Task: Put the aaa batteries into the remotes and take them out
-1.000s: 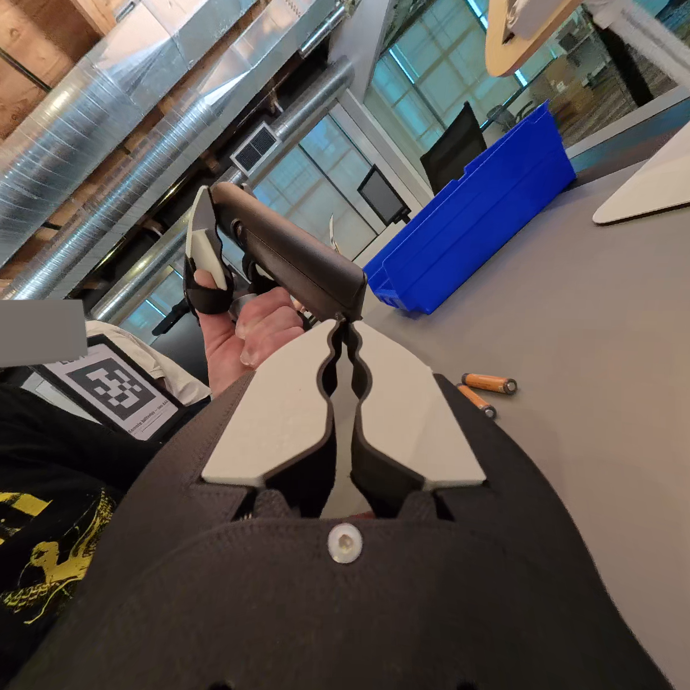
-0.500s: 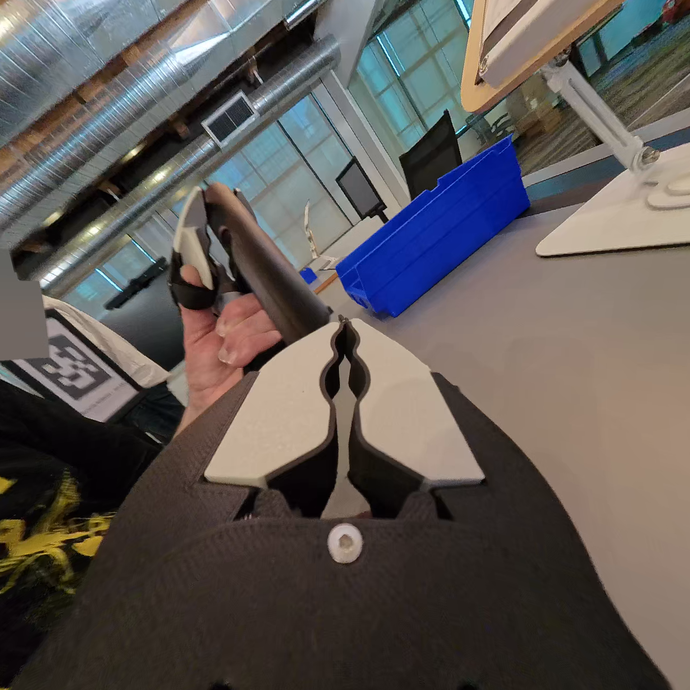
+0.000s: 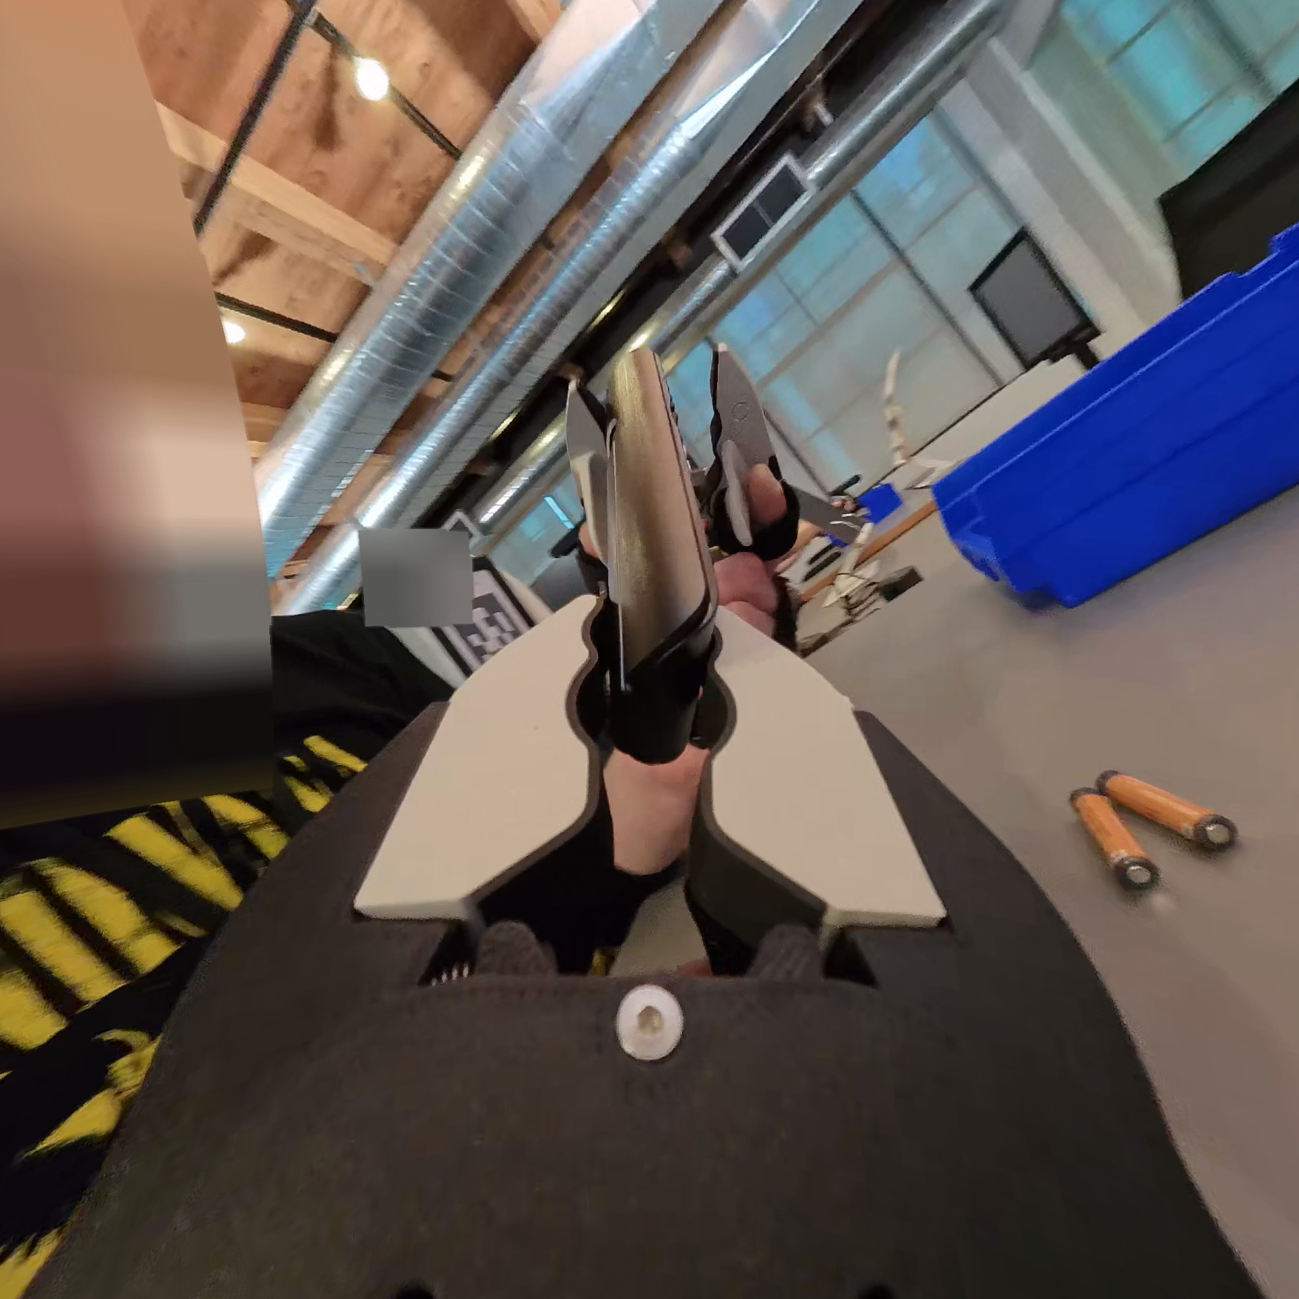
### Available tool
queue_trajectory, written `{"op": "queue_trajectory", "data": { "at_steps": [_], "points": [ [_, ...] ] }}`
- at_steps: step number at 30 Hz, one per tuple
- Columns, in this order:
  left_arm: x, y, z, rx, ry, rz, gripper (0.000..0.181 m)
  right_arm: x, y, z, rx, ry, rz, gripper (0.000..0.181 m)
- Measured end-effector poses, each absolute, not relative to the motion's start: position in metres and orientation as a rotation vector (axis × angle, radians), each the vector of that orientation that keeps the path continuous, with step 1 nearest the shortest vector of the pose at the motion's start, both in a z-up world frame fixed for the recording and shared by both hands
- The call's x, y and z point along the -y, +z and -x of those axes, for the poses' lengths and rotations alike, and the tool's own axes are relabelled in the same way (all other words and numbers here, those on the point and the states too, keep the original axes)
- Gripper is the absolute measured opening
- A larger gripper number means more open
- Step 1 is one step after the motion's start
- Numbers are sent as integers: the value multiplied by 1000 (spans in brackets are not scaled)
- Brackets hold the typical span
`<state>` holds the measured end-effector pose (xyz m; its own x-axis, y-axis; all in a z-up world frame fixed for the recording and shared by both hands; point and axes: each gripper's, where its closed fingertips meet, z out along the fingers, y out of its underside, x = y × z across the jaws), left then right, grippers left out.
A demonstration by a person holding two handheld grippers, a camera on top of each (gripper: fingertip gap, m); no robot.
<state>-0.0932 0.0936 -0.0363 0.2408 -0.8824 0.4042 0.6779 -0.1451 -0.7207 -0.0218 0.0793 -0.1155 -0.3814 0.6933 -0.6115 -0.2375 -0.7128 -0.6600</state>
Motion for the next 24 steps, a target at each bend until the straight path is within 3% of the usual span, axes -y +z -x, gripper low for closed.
{"op": "queue_trajectory", "data": {
  "at_steps": [4,5,6,8,14,16,19,21,24],
  "points": [
    [-77,-40,75,-613,-1201,1080,92,-72,-113,10,716,2224,1270,22],
    [-71,-41,69,-688,-1186,1067,93,-67,-113,11,727,2272,1264,22],
    [-63,-43,62,-779,-1186,1056,89,-61,-115,14,749,2309,1263,22],
    [-48,-40,57,-882,-1189,986,56,-53,-122,23,776,2361,1278,22],
    [-46,-41,57,-919,-1108,981,50,-58,-130,31,693,2323,1330,25],
    [-44,-43,54,-954,-1030,984,42,-69,-142,35,716,2092,1513,56],
    [-35,-42,49,-1004,-1016,975,41,-66,-150,40,915,1718,1681,70],
    [-34,-44,47,-1040,-1031,1000,41,-59,-149,47,1009,1657,1701,75],
    [-37,-56,39,-1078,-1002,1063,40,-69,-137,48,1005,1489,1656,61]
  ]
}}
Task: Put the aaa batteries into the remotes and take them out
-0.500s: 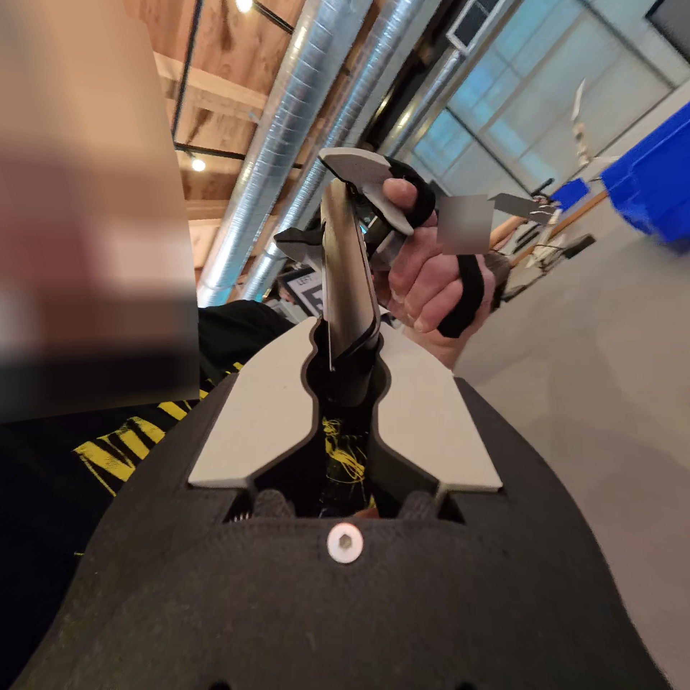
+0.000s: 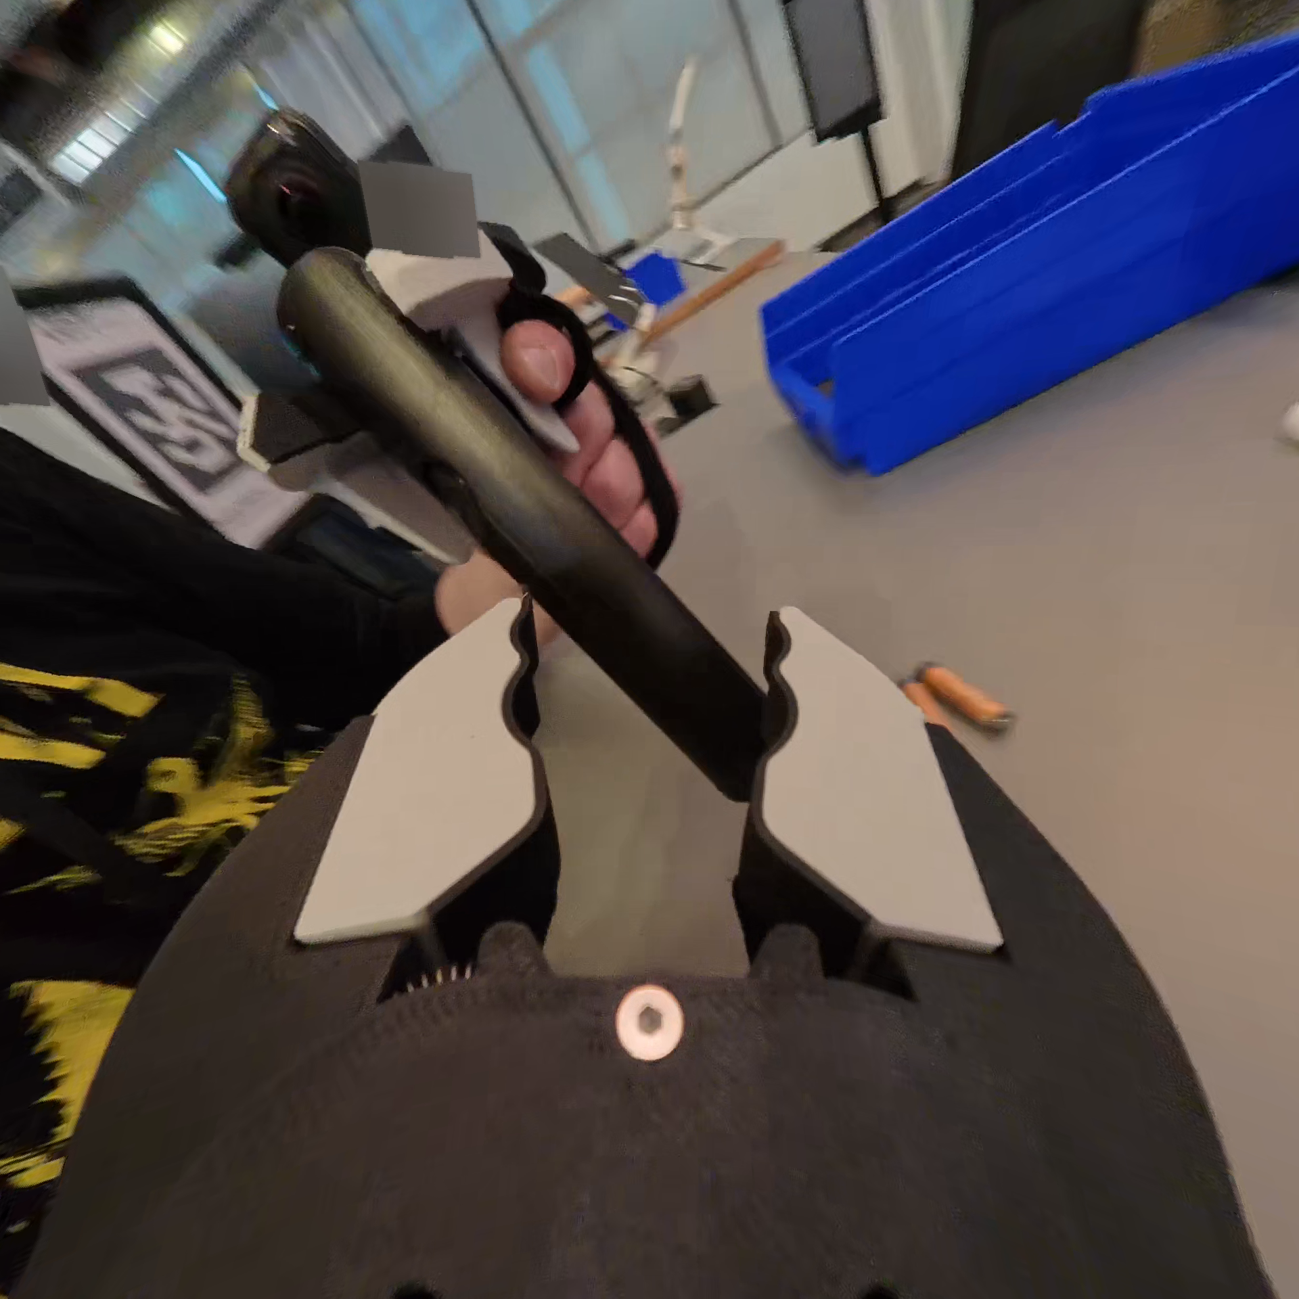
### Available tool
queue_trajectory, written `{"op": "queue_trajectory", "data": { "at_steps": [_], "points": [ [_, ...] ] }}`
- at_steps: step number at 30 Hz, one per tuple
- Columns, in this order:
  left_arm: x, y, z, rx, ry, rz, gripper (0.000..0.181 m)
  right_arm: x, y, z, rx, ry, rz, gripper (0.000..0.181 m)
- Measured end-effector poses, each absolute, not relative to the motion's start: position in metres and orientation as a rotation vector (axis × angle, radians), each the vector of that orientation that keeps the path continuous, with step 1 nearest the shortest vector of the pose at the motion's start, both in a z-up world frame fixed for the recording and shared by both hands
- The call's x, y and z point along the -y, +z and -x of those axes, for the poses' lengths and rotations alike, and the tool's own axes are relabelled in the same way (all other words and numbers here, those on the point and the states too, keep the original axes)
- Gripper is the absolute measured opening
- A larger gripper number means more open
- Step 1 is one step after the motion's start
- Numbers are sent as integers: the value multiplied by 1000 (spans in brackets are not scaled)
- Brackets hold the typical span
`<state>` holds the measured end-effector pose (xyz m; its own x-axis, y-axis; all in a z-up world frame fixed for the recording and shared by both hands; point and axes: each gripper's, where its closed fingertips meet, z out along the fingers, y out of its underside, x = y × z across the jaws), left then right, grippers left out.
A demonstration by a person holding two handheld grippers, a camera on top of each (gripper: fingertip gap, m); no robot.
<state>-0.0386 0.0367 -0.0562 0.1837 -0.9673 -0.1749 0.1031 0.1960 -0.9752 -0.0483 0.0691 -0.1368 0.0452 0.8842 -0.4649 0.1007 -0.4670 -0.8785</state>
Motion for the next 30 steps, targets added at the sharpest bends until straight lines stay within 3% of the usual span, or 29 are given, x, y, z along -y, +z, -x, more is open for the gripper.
{"op": "queue_trajectory", "data": {
  "at_steps": [6,8,13,30],
  "points": [
    [-32,-73,23,-1130,-1044,1107,40,-48,-126,60,1172,1478,1593,52],
    [-30,-75,21,-1145,-1054,1103,38,-42,-125,63,1178,1544,1551,38],
    [-30,-84,17,-1153,-1056,1141,30,-36,-134,68,1235,1472,1524,28],
    [-59,-119,12,-1098,-1040,1340,24,-57,-180,62,1545,1077,1820,23]
  ]
}}
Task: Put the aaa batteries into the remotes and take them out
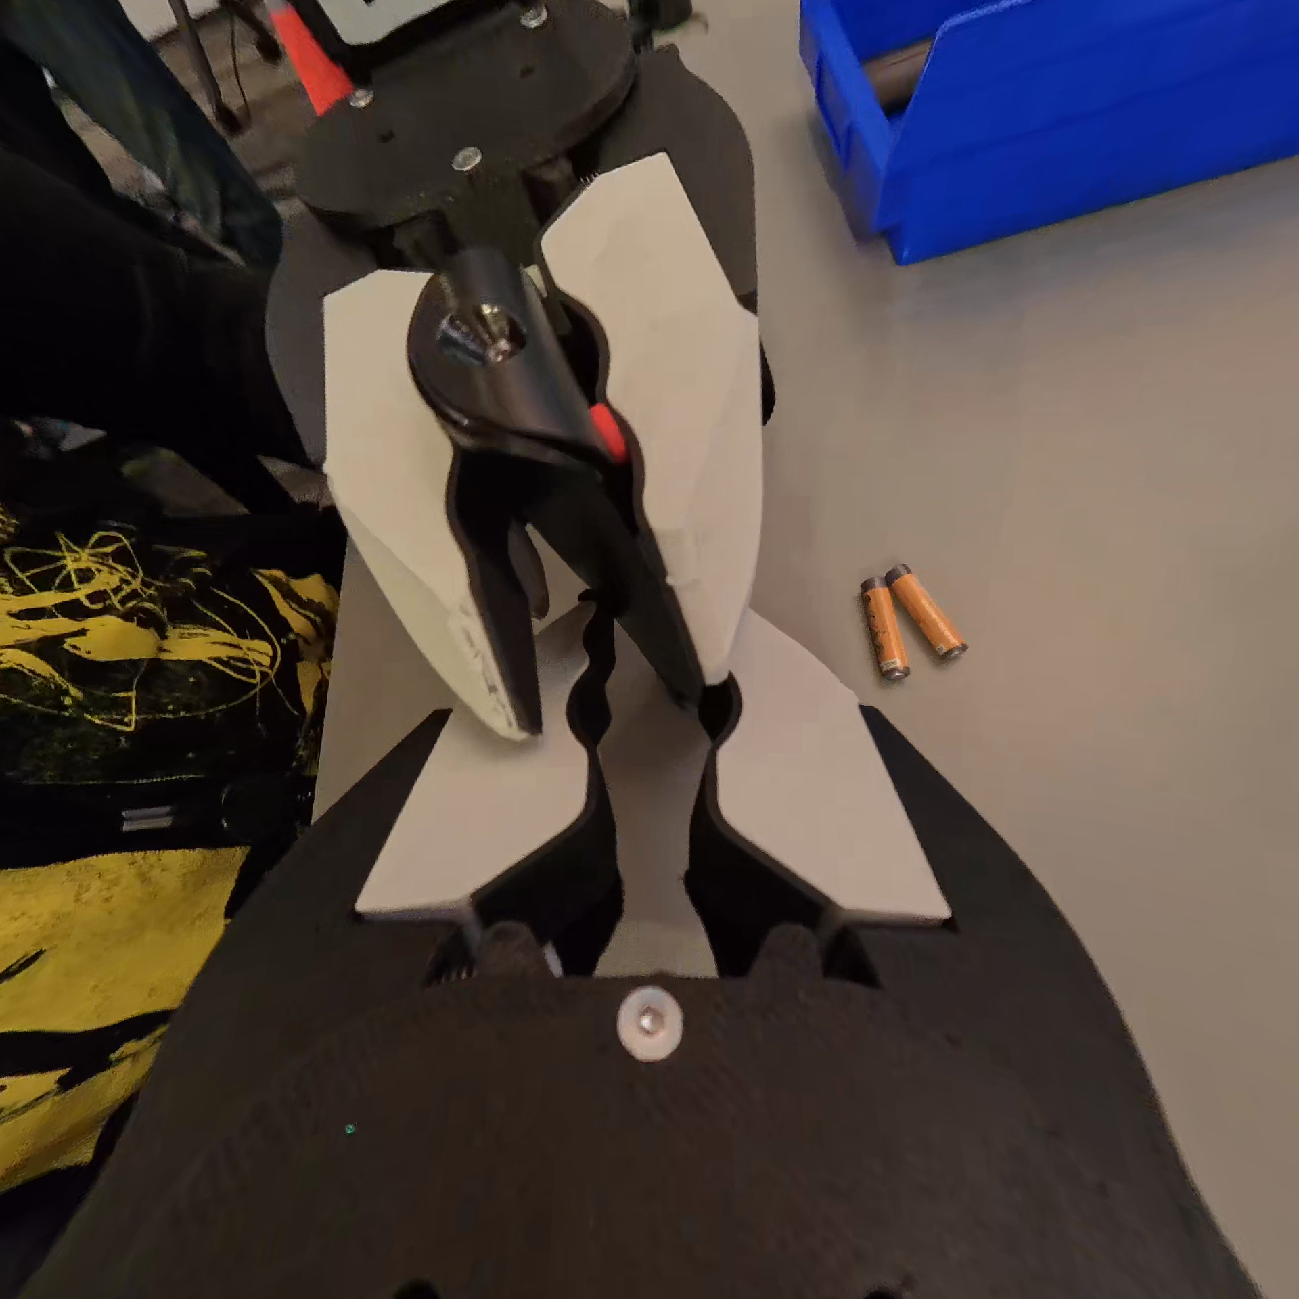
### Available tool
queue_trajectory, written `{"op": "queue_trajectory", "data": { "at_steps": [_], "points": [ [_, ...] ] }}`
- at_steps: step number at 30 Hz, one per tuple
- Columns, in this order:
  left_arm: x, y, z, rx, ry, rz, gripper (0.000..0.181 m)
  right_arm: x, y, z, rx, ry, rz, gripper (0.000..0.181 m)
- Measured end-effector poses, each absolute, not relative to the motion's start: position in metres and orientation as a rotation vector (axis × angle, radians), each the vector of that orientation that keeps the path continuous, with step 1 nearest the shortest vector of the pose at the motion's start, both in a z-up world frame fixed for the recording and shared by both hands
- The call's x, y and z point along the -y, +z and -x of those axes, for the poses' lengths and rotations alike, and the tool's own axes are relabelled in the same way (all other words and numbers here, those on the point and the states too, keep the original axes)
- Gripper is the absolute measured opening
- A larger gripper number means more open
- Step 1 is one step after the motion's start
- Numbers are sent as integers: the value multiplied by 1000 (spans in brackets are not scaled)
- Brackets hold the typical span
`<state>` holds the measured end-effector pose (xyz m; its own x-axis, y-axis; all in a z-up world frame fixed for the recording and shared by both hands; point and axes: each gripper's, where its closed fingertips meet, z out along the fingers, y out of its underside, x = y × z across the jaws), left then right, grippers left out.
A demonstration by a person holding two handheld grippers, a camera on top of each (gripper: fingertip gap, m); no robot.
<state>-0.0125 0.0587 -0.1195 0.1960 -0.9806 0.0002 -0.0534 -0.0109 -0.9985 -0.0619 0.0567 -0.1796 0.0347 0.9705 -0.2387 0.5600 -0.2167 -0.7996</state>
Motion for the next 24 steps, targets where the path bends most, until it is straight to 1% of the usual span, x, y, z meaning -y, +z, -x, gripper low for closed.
{"op": "queue_trajectory", "data": {
  "at_steps": [3,4,5,6,7,8,10,12,15,16,17,19,20,22,24],
  "points": [
    [-64,-119,16,-1060,-1057,1358,24,-62,-186,63,1597,1052,1871,23],
    [-63,-122,13,-1093,-1041,1360,25,-67,-200,60,1642,953,1927,23],
    [-49,-109,6,-1095,-1130,1287,24,-72,-232,56,1727,775,2024,7],
    [-36,-111,0,-1185,-1157,1299,26,-69,-258,62,1752,754,2071,0],
    [-43,-102,6,-1109,-1113,1250,25,-66,-257,70,1683,868,2067,0],
    [-55,-101,16,-1012,-1202,1288,25,-68,-245,68,1616,916,2037,0],
    [-85,-100,31,-875,-1160,1339,25,-80,-224,66,1494,968,1988,0],
    [-97,-99,37,-828,-1152,1340,25,-91,-230,59,1429,972,2058,6],
    [-113,-114,46,-725,-1201,1416,25,-98,-238,53,1371,922,2065,8],
    [-116,-118,50,-716,-1184,1434,25,-99,-236,48,1342,942,2064,14],
    [-117,-118,55,-696,-1180,1434,25,-96,-228,44,1327,986,2032,17],
    [-122,-114,66,-623,-1229,1424,25,-77,-215,32,1395,1034,1947,16],
    [-127,-115,70,-582,-1251,1439,25,-68,-212,28,1427,1049,1937,19],
    [-131,-117,75,-520,-1321,1449,25,-50,-211,26,1494,1084,1932,33],
    [-131,-112,78,-471,-1391,1423,25,-41,-210,30,1479,1076,1916,37]
  ]
}}
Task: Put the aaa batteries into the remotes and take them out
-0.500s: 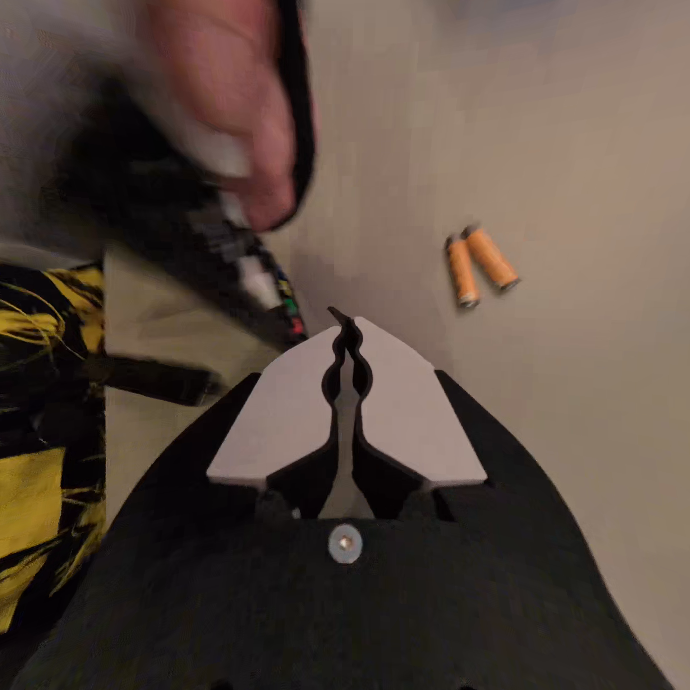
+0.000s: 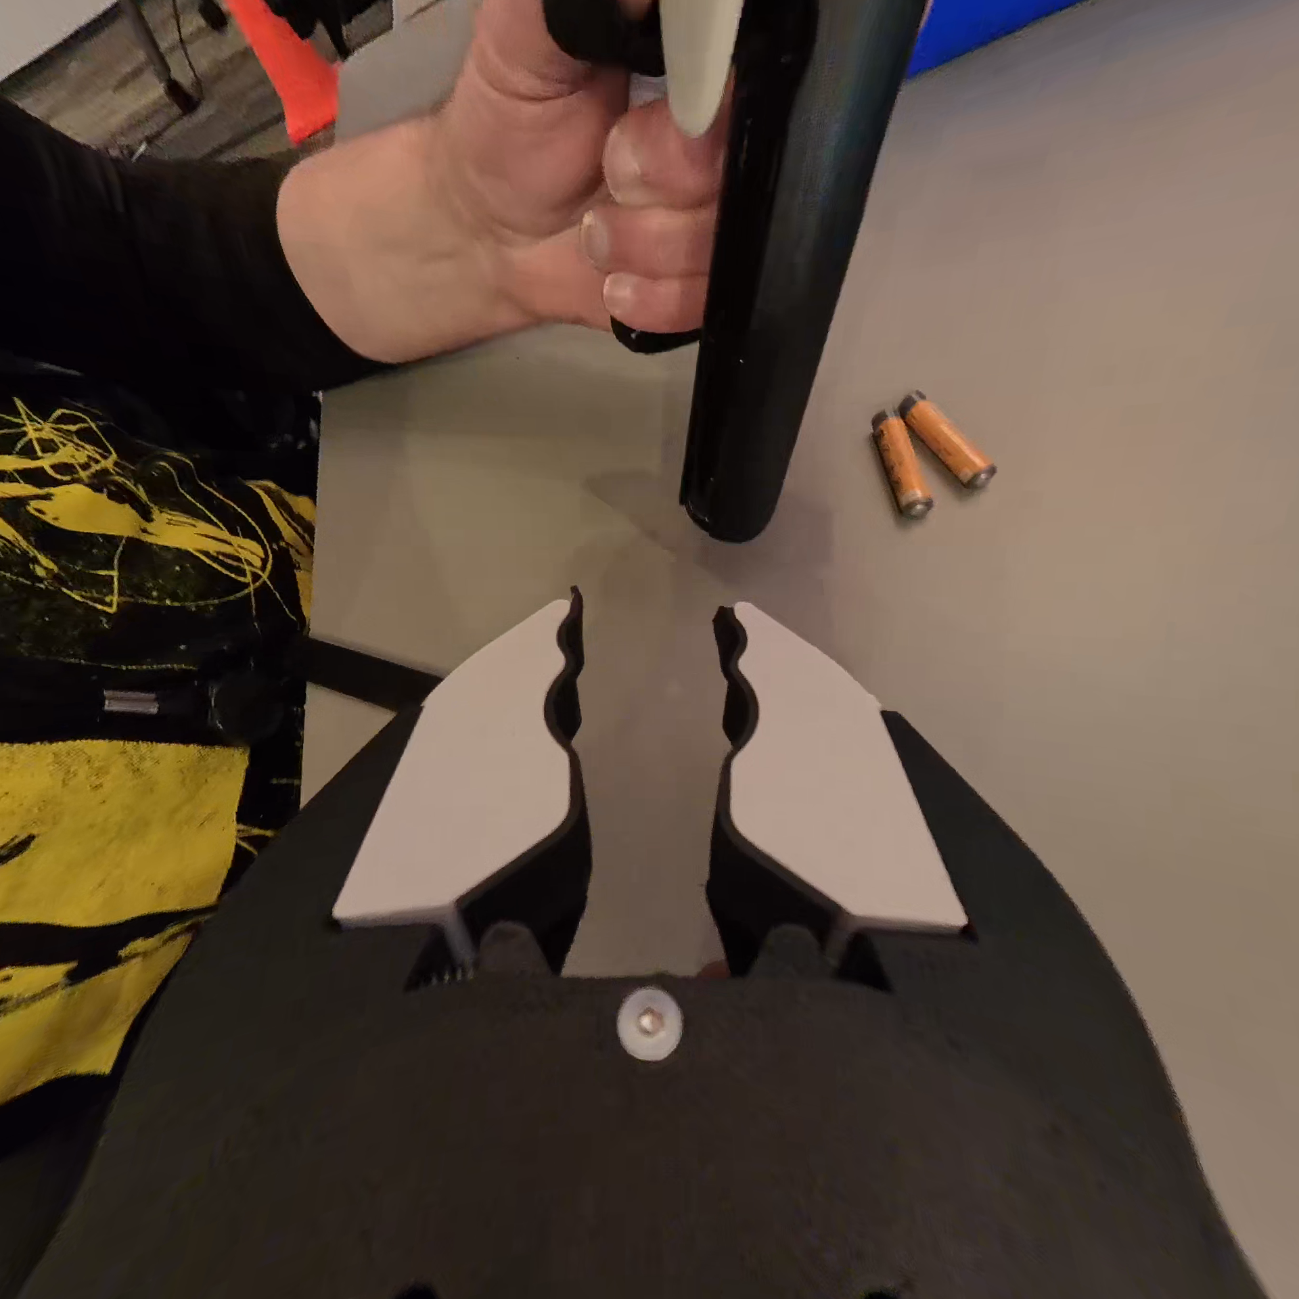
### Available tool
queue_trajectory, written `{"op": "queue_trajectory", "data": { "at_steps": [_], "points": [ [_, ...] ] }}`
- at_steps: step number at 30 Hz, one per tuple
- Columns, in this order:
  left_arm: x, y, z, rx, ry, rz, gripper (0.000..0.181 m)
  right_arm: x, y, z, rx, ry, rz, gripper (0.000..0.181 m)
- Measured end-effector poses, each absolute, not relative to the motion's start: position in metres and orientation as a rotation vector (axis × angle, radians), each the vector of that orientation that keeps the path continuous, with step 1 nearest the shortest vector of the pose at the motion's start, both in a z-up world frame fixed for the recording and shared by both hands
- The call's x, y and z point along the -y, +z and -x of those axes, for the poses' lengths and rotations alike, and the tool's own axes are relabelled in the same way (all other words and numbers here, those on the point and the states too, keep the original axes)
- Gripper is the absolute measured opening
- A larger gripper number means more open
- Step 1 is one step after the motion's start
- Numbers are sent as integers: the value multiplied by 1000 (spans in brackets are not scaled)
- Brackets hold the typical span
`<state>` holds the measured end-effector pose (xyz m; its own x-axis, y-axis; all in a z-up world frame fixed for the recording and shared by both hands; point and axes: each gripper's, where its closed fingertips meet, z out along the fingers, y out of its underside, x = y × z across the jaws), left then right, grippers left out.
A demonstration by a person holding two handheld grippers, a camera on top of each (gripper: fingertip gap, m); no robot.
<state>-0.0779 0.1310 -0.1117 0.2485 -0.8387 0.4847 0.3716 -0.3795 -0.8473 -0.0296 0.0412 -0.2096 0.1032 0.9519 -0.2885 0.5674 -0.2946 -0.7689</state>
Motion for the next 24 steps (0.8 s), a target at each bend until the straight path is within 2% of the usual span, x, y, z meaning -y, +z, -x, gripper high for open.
{"op": "queue_trajectory", "data": {
  "at_steps": [1,4,6,7,9,11,12,14,18,21,22,24],
  "points": [
    [-129,-107,78,-462,-1424,1401,26,-38,-208,35,1437,1124,1906,37],
    [-115,-86,78,-421,-1542,1285,25,-39,-209,56,1271,1290,1903,57],
    [-106,-76,76,-410,-1591,1230,26,-40,-204,70,1159,1451,1867,59],
    [-103,-71,77,-378,-1625,1193,25,-38,-198,75,1131,1547,1813,52],
    [-96,-68,74,-390,-1658,1168,25,-28,-191,79,1166,1677,1730,19],
    [-90,-66,72,-450,-1631,1153,29,-22,-190,78,1198,1747,1694,19],
    [-86,-66,71,-502,-1632,1158,32,-18,-186,75,1201,1830,1670,18],
    [-77,-66,68,-635,-1607,1167,59,-10,-173,68,1208,2028,1583,18],
    [-49,-70,57,-910,-1499,1149,84,8,-163,51,1393,2284,1480,19],
    [-34,-85,48,-1100,-1397,1172,76,17,-167,43,1569,2356,1482,18],
    [-30,-88,49,-1147,-1363,1161,66,16,-170,41,1619,2345,1511,18],
    [-25,-99,49,-1258,-1251,1181,65,16,-171,33,1698,2360,1554,18]
  ]
}}
